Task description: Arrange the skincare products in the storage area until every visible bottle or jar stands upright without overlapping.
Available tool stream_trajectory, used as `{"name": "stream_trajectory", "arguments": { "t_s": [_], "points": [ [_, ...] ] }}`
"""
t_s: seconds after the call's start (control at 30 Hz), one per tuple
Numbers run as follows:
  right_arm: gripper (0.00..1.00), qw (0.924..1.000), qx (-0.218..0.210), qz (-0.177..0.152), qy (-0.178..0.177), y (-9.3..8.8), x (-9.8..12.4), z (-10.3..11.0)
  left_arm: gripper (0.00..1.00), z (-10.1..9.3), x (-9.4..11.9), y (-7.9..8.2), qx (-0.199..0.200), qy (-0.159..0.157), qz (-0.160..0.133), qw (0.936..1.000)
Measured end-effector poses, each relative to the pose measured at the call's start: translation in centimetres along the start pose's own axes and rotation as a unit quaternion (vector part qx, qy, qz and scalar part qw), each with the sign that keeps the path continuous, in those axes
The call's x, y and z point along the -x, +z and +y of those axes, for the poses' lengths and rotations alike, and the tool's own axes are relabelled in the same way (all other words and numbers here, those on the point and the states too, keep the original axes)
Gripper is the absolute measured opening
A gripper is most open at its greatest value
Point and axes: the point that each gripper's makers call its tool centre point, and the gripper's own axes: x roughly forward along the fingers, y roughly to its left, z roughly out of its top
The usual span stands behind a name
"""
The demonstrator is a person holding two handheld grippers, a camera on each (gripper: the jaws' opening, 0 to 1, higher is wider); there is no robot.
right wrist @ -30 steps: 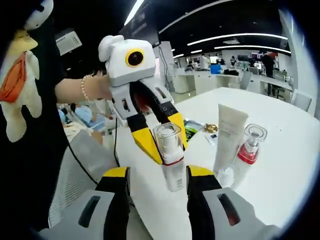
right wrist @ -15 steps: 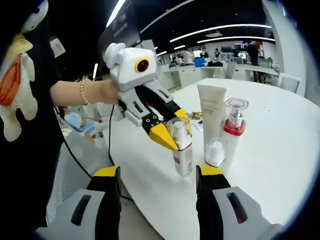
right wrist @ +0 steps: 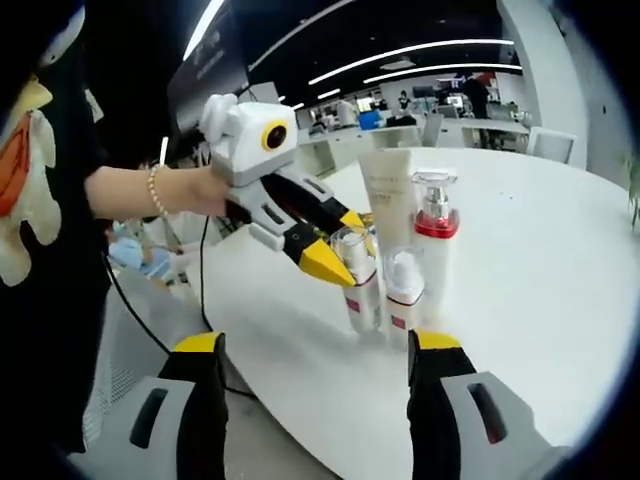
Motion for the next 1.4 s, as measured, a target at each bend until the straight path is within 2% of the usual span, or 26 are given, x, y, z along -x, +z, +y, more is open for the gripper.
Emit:
{"name": "stream_trajectory", "arguments": {
  "t_s": [0.23, 0.63, 1.13, 1.4],
  "points": [
    [0.84, 0.9997, -0.016, 0.002, -0.02, -0.5, 0.2, -0.6, 0.22, 0.4, -0.5, 0.0, 0.011, 0.002, -0.004, 0.9999],
    [0.96, 0.9981, -0.041, 0.008, -0.046, -1.6, 0.7, -1.5, 0.22, 0.3, -1.1, -0.2, -0.001, 0.004, 0.004, 1.0],
    [0.94, 0.9972, -0.053, 0.009, -0.053, -2.2, 1.1, -1.8, 0.23, 0.8, -1.5, -0.3, -0.002, 0.004, -0.001, 1.0],
    [0.94, 0.9972, -0.054, 0.009, -0.051, -2.2, 1.0, -1.7, 0.24, 0.4, -1.6, -0.1, -0.005, -0.002, -0.003, 1.0]
  ]
}}
